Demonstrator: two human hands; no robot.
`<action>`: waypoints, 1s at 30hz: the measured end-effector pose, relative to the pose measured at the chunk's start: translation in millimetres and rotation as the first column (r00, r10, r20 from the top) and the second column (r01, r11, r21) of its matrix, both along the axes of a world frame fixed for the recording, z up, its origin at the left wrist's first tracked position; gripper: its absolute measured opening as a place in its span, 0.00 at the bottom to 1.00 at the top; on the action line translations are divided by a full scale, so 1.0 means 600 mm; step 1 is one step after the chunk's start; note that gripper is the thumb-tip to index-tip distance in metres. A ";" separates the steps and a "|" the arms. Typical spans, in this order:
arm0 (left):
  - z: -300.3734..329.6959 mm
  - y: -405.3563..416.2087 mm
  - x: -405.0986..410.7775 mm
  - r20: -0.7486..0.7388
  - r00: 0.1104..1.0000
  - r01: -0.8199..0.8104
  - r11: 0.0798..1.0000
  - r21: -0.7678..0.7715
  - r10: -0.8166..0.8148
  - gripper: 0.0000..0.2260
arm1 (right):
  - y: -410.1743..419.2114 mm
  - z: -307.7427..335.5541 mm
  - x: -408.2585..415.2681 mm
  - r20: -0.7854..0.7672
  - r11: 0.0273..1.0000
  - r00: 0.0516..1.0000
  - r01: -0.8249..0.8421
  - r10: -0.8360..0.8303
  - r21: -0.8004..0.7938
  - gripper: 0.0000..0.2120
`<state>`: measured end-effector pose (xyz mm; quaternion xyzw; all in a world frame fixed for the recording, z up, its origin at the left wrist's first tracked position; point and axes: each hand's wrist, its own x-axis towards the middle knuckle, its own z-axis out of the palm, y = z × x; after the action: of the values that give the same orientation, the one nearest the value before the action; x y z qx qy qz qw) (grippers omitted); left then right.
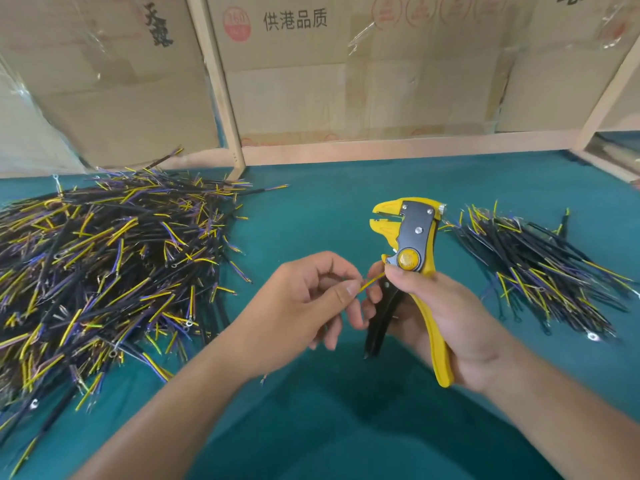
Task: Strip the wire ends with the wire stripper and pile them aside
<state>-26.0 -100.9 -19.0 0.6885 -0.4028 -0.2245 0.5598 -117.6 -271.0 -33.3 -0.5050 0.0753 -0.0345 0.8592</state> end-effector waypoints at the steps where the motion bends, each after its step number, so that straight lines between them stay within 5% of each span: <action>1: -0.001 -0.001 -0.002 -0.012 1.000 0.014 1.000 0.005 -0.014 0.05 | 0.001 -0.001 -0.001 -0.005 1.000 1.000 0.010 -0.011 -0.004 0.15; 8: 0.002 -0.011 -0.013 -0.091 0.996 0.007 0.999 -0.052 -0.011 0.09 | 0.003 -0.011 -0.006 0.050 0.981 0.998 -0.018 0.028 -0.192 0.06; 25: -0.011 -0.019 -0.010 -0.111 0.991 -0.085 0.993 -0.081 0.076 0.07 | 0.005 -0.016 -0.006 0.126 0.968 0.990 0.083 -0.055 -0.236 0.03; 30: -0.004 -0.020 -0.020 -0.062 0.998 0.023 0.991 -0.129 -0.031 0.06 | 0.004 -0.015 -0.008 0.176 0.972 0.984 0.073 -0.033 -0.225 0.03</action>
<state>-38.2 -113.2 -21.5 0.6379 -0.4077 -0.2275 0.6124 -122.4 -268.7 -42.0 -0.5943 0.0104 -0.1089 0.7968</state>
